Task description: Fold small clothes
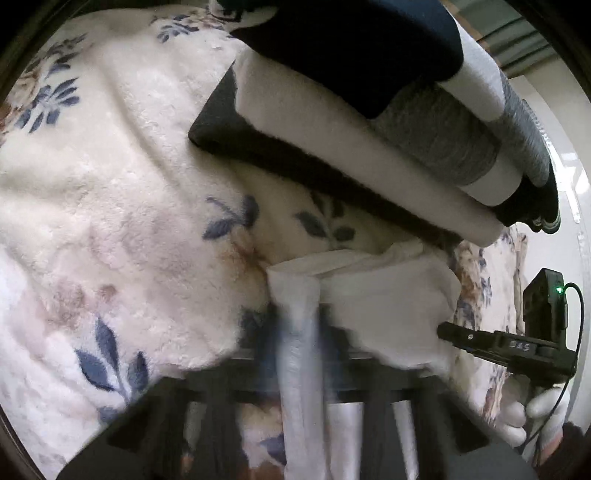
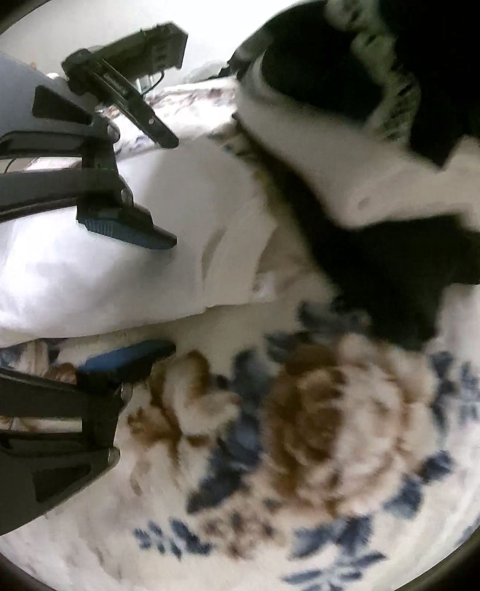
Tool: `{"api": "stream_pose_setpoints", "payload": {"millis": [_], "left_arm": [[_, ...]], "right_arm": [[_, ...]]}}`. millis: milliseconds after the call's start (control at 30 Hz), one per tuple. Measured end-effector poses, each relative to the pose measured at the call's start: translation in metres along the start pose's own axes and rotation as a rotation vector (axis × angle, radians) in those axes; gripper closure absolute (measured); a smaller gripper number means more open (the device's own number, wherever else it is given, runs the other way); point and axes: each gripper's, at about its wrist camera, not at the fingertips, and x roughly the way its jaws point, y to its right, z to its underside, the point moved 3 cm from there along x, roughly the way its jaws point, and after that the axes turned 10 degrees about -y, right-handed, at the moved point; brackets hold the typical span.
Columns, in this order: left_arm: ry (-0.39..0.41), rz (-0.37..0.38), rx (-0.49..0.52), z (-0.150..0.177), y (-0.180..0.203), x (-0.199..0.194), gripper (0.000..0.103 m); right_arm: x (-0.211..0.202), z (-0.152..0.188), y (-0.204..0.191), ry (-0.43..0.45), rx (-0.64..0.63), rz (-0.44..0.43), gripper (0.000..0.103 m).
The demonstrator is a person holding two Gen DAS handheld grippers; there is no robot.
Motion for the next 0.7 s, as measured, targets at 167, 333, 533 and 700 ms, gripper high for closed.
{"api": "stream_pose_setpoints", "payload": {"millis": [167, 333, 533, 700], "left_arm": [[-0.012, 0.003, -0.086, -0.002, -0.001, 0.001, 0.095], [0.035, 0.05, -0.035, 0.015, 0.022, -0.023, 0.08], [-0.086, -0.041, 0.011, 0.008, 0.036, 0.025, 0.076], [-0.025, -0.044, 0.034, 0.006, 0.042, 0.027, 0.101]], "right_arm": [[-0.01, 0.001, 0.007, 0.056, 0.037, 0.017, 0.094], [-0.028, 0.002, 0.018, 0.052, 0.036, 0.006, 0.078], [-0.032, 0.007, 0.024, 0.039, 0.023, 0.032, 0.077], [-0.017, 0.008, 0.012, 0.032, 0.016, 0.051, 0.077]]}}
